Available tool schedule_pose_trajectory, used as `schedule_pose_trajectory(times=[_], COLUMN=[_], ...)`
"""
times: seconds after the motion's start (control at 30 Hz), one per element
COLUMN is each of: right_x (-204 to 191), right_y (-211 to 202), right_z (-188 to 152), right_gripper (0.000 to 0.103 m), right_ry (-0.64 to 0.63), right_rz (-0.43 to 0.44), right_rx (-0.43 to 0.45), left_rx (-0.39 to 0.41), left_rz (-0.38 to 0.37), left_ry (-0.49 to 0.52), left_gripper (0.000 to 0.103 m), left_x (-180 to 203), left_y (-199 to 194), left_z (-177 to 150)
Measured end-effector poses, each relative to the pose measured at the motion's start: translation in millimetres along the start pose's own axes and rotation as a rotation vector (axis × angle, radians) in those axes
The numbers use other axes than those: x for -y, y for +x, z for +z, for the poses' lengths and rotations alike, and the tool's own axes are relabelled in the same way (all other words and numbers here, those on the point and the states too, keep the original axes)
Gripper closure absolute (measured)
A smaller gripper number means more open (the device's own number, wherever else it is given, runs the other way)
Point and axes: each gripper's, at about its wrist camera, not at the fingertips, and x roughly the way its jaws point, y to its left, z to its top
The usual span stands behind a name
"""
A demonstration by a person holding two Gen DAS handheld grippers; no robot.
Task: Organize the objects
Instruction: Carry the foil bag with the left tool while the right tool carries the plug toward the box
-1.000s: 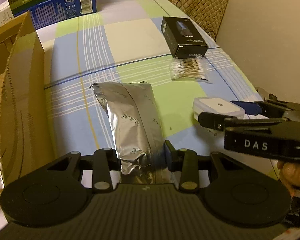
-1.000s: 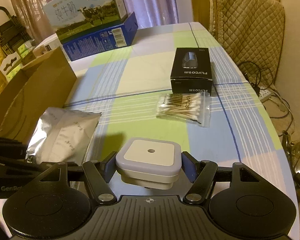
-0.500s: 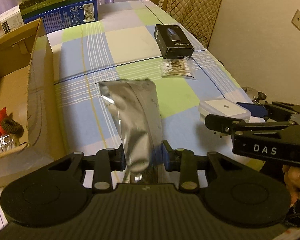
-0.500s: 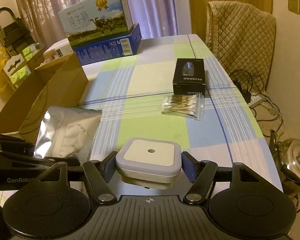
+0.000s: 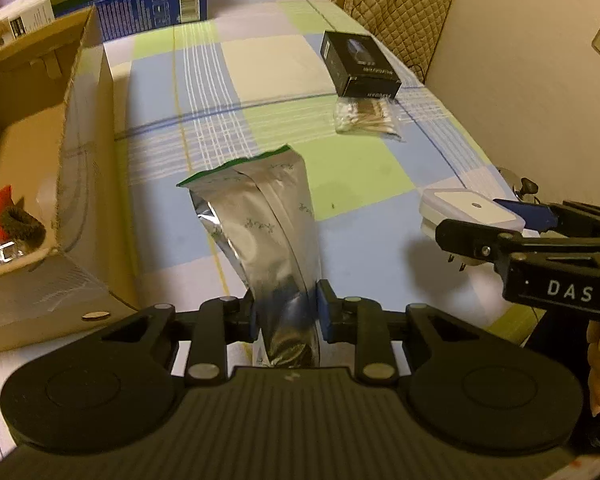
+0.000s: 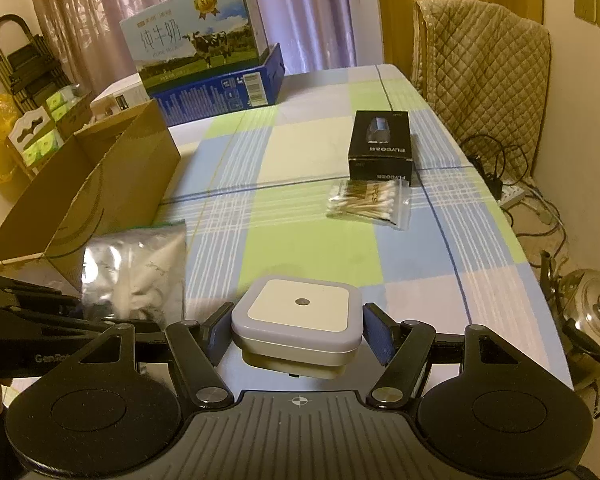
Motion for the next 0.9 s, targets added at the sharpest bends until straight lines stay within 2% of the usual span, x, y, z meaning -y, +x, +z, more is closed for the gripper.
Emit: schedule_pose_trajectory(times=[0.17, 0.23, 0.4, 0.57, 0.63, 0.73, 0.9], right_x=[4, 6, 15, 15, 14, 13, 9], right_y=[12, 16, 24, 28, 29, 29, 24], right_z=[-2, -3, -3, -2, -2, -2, -2], right_gripper=[0.038, 0.038, 0.038, 0.038, 0.038, 0.038, 0.038], right_ry=[0.018, 0.026, 0.053, 0.051, 0.046, 0.045, 0.039], right_rz=[0.007, 0.010, 0.011, 0.018, 0.018, 0.019, 0.018], right_rx=[-0.020, -0.028, -0.036, -0.037, -0.039, -0.039, -0.031], left_rx=[-0.069, -0.083, -0.143, -0.174, -0.171, -0.157, -0.122], left_rz=[-0.002, 0.010, 0.025, 0.020, 0.022, 0.001, -0.007], left_ry=[0.004, 0.009, 0.038, 0.037, 0.050, 0.052, 0.067], left_gripper=[0.080, 0.070, 0.057, 0.059, 0.069, 0.077, 0.077], left_x=[1, 1, 5, 5, 7, 6, 6], left_y=[25, 31, 47, 58, 56, 48, 33], left_z=[-2, -2, 0, -4, -3, -1, 2])
